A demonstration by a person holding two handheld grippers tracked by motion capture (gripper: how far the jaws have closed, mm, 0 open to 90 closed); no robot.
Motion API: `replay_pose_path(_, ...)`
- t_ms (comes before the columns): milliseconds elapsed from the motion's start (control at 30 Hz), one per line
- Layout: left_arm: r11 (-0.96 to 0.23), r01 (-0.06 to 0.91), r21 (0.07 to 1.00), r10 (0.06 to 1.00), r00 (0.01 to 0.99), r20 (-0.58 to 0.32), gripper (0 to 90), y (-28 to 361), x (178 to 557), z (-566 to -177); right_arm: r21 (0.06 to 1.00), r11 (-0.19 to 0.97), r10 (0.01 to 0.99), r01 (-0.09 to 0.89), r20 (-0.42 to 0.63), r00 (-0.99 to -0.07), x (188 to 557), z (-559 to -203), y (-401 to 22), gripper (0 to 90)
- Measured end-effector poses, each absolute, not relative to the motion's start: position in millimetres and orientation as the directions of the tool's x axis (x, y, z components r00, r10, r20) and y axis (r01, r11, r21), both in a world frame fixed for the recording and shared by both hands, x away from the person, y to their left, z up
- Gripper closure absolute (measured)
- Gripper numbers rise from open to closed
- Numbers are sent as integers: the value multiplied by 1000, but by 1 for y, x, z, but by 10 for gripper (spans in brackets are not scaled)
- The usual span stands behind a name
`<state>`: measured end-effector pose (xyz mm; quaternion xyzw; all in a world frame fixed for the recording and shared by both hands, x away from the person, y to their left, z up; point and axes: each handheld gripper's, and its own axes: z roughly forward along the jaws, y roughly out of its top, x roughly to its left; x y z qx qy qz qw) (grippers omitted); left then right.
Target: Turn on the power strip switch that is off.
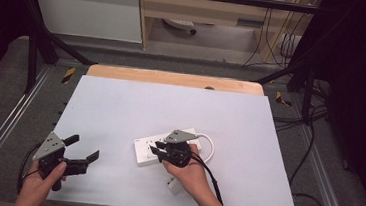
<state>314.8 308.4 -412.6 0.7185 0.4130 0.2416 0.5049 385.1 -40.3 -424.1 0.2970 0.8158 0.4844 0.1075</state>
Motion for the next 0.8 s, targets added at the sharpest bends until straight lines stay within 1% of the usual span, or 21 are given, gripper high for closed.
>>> replay_pose_path(133,-148,350,925,838,541,-71,57,309,315,-413,856,350,592,381,113,-798,385,-423,-40,636)
replay_pose_path(233,-148,350,925,838,542,-71,57,309,315,-413,856,341,604,389,118,-789,386,-421,-40,558)
replay_pose_path(267,-148,350,925,838,542,-71,57,309,315,-413,855,338,610,394,120,-783,386,-420,-40,499)
replay_pose_path(300,-148,350,925,838,542,-71,57,309,315,-413,855,338,610,394,120,-783,386,-420,-40,499)
replay_pose_path(333,-148,351,925,838,542,-71,57,308,315,-413,854,336,614,397,121,-780,387,-419,-40,430)
replay_pose_path(367,-148,351,925,838,542,-71,57,308,315,-413,854,336,614,397,121,-780,387,-419,-40,430)
replay_pose_path(467,-148,351,925,838,541,-72,57,308,315,-413,847,336,620,412,130,-773,387,-417,-40,338)
replay_pose_path(567,-147,351,925,838,541,-72,57,309,315,-413,848,339,629,408,118,-768,387,-416,-40,263)
replay_pose_path(800,-147,351,925,838,541,-72,57,309,315,-413,848,329,640,415,122,-758,388,-414,-42,141)
